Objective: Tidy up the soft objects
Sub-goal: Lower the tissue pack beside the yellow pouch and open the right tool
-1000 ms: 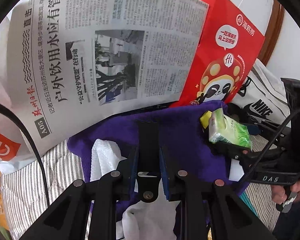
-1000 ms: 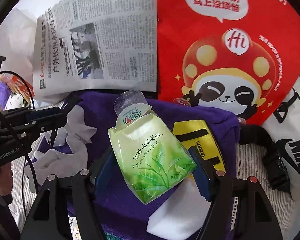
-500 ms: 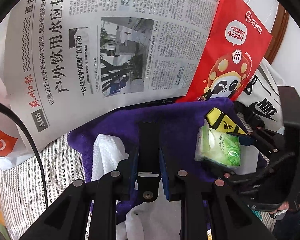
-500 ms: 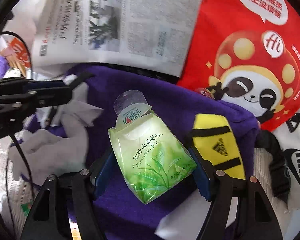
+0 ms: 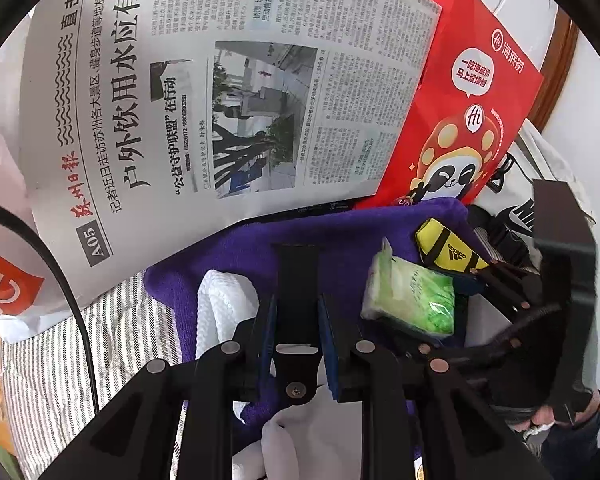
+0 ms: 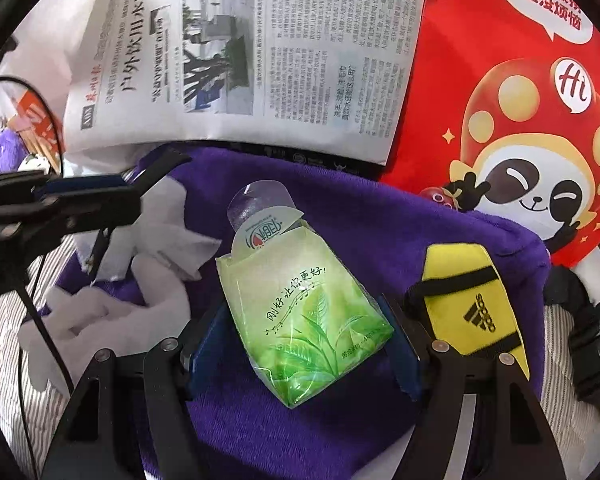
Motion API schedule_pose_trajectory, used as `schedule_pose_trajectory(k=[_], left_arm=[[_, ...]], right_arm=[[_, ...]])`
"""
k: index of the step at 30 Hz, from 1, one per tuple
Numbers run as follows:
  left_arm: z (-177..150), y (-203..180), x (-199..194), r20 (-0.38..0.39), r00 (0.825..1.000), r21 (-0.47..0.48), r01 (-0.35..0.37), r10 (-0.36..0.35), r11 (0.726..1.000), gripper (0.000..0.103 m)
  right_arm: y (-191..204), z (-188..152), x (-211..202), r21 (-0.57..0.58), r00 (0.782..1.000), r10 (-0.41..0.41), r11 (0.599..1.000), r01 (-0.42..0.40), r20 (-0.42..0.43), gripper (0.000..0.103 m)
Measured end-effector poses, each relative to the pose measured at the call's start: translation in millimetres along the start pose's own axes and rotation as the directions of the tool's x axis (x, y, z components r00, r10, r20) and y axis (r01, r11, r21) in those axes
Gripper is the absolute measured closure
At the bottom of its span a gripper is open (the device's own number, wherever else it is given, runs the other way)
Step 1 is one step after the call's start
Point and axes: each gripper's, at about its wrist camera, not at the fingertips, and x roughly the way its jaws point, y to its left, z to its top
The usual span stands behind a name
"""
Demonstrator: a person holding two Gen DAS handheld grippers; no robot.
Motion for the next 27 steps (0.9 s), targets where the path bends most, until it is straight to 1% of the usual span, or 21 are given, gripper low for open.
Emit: schedule_pose_trajectory(k=[2,9,15,17,20,23,27], left_arm=[[0,1,-1,0.002,1.000,-0.001,0.004,-0.004,1.000,0.082],[-2,3,-5,0.005,1.000,-0.001,0.012,-0.012,1.000,0.082],[-3,3,-5,-0.003,1.000,0.000,0.012,-0.012,1.000,0.082],[-2,3,-3,-0.005,1.000,0.002,0.014,-0.014,1.000,0.082],[-1,4,-1,-0.007,1.000,-0.003,0.015,-0.015,1.000,0.082],[-1,6,0,-0.009,1.000,-0.008,0.023,-0.023,1.000,0.082],[-1,7,1,-0.012,0.999,-0.010,0.039,-0.039,0.999,0.082]], right_arm=[[-5,7,12,0.017,1.000,-0.004,1.000,0.004,-0.026,0.031],[-9,23,47,0.014,0.993,0.010,1.000,-0.008,-0.114,0.032],[-14,26,53,-0.003,0.990,0.017,1.000,-0.018,-0.137,0.030],[-14,24,50,-0.010,0.989,0.023,1.000,-0.025,-0.143,0.029],[-11,12,39,-0.008,0.989,0.019,1.000,-0.020,-0.150,0.029],[-11,6,28,-0.010,0.991,0.040,0.999,-0.041,-0.131,0.029],[-12,-1,10,-0.019,0.995,0.025,0.999,-0.027,-0.097,0.029]])
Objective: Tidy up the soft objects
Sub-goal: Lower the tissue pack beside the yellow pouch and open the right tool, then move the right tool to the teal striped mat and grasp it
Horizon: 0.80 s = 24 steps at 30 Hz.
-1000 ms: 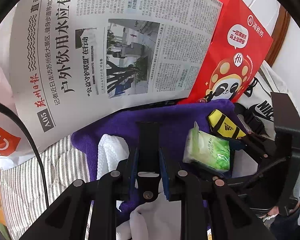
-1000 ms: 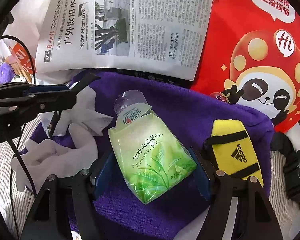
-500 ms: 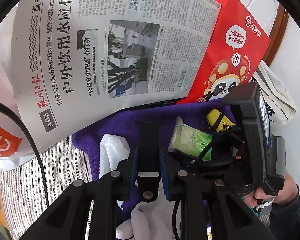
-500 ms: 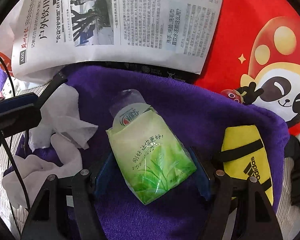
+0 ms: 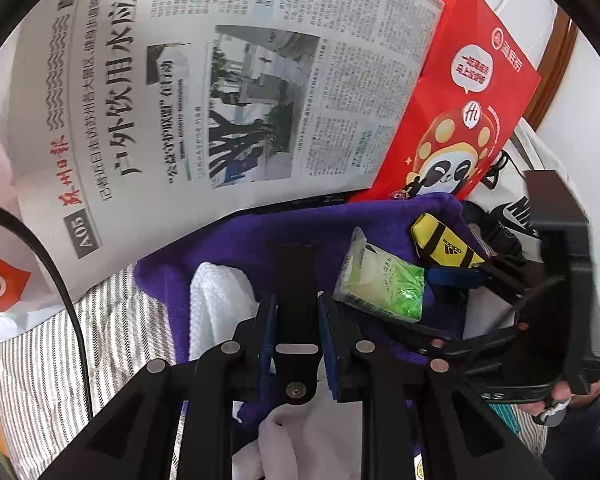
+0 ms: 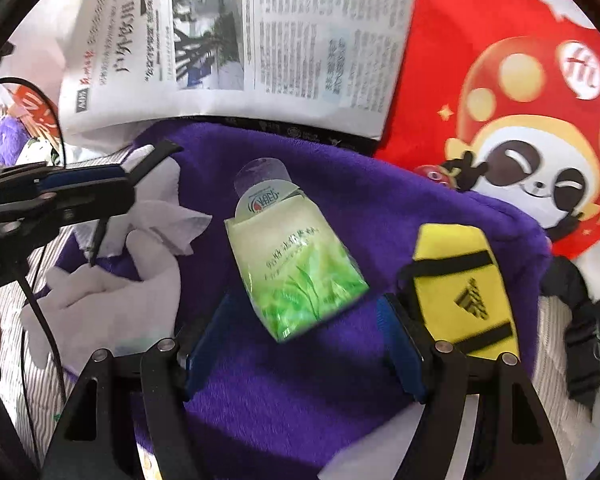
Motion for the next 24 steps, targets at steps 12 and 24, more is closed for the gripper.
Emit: schedule_pose_trajectory(k=[12,24], left_arm=[[2,-23,40,-0.083,0.996,0.058,-0.030,0.034,0.998,0.082],[6,-30,71,-0.186,0.978,0.106,-0.073,0.092,0.992,0.077]], right_arm=[[-41,-46,-67,0.087,0.996,-0.045,0.995,0.038,0.074,0.029],[-49,-36,-80,0.176,0.985,0.086,0.978,-0.112,0.149,0.029]])
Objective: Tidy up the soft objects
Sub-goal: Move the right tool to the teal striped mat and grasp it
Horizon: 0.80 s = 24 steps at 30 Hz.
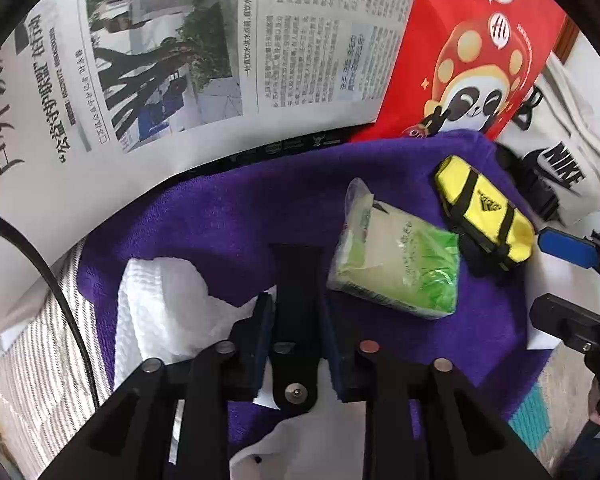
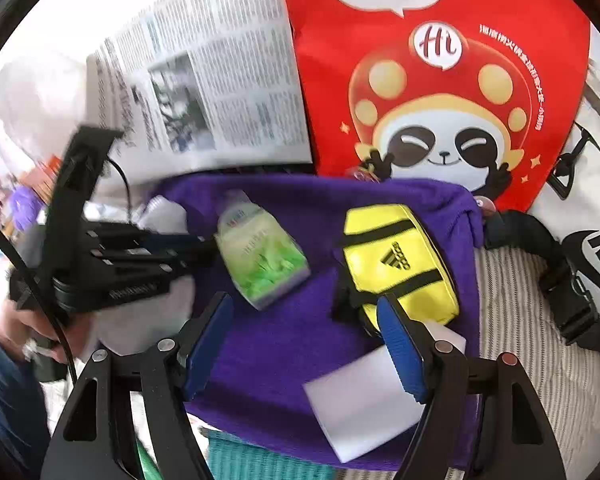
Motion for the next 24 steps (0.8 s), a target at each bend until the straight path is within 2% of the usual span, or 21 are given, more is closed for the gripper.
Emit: schedule_pose_trajectory(k=[3,6,9,11,18,21,24], left_arm=[[0,1,-1,0.001,0.999,-0.018,0.034,-0.034,0.999,0.075],[-4,3,-7,-0.003,1.000,-0.020,0.022,-0.022,1.000,0.075],[-9,4,-21,0.018,1.000,-0.022,0.025,-0.024,0.999,0.064],[-12,4,-32,0.033,0.999,-0.025,0.017,-0.016,1.000,0.061],[-28,2,-80,0.094,0.996,-0.030,-0.011,0.014,0.999,0.061],[-47,-4,-102,0.119,0.992,-0.016,-0.028,0.029,0.999,0.061],[-73,-9,-119,0.133,0.990,-0.002,-0.042,0.042,0.999,0.061]], right_arm=[[2,5,-14,0.008,0.999,0.012,1.000,-0.013,0.030,0.029],[0,8,-29,0.011,0.999,-0.008,1.000,0.007,0.054,0.029],[-8,5,-45,0.031,0.998,-0.033,0.999,0.031,0.061,0.029],[-12,0,-53,0.045,0.997,-0.046,0.998,0.043,0.063,0.029],[-28,-31,-76,0.086,0.994,-0.090,0.993,0.084,0.059,0.029],[-31,-54,-80,0.092,0.993,-0.118,0.989,0.115,0.028,0.029],[-31,-79,-84,0.104,0.996,-0.094,0.990,0.093,0.001,0.029]])
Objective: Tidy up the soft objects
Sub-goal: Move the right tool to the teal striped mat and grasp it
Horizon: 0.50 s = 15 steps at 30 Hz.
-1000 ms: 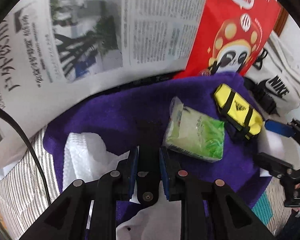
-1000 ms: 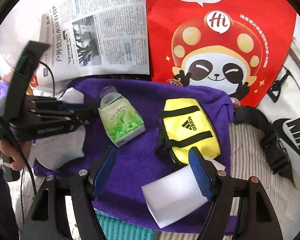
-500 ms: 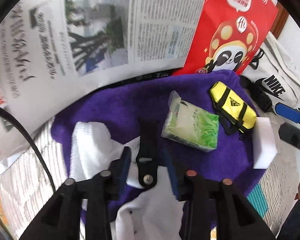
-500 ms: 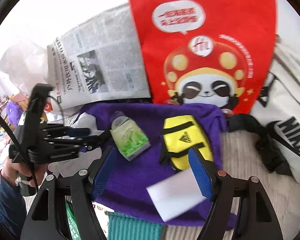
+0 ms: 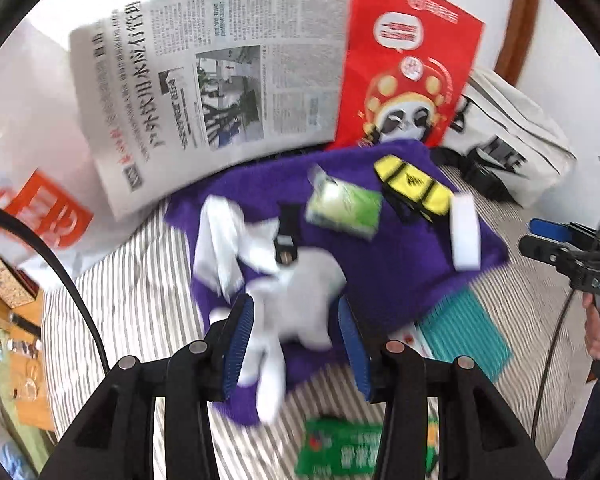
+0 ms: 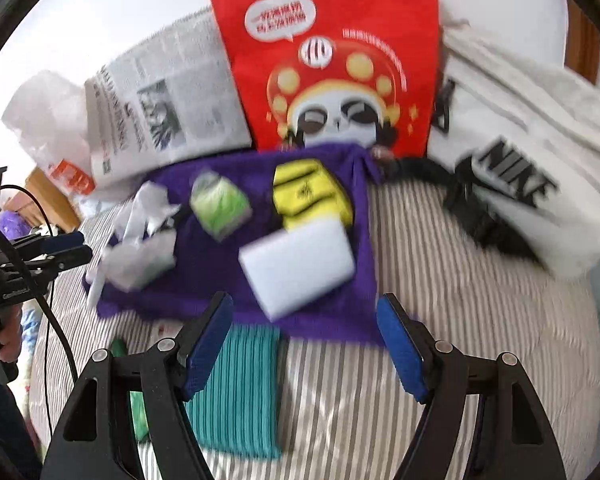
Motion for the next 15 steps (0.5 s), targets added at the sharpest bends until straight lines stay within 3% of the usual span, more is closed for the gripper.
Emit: schedule_pose_trajectory(k=[3,5,8,15], left_arm=[[-29,-5,-18,0.010,1.000,0.015,0.002,-0.003,1.000,0.059],[-48,-10,-25,0.012,1.000,0.012,0.027,-0.027,1.000,0.049],[-76,-16,-29,0.002,0.999,-0.001,0.047,-0.047,0.999,0.048],[-131,-15,-16,-0.078,0.997,-0.099,0.001,-0.009,0.995,0.048]], right_arm=[[2,-25,-3,-0.001,1.000,-0.004,1.000,0.004,-0.021,0.029],[4,-41,-3,0.002,0.999,-0.001,1.000,0.001,-0.041,0.029],[8,-61,0,0.013,0.997,0.019,1.000,-0.018,-0.073,0.029],[30,-86,18,0.031,0.992,0.056,0.998,-0.053,-0.117,0.029]])
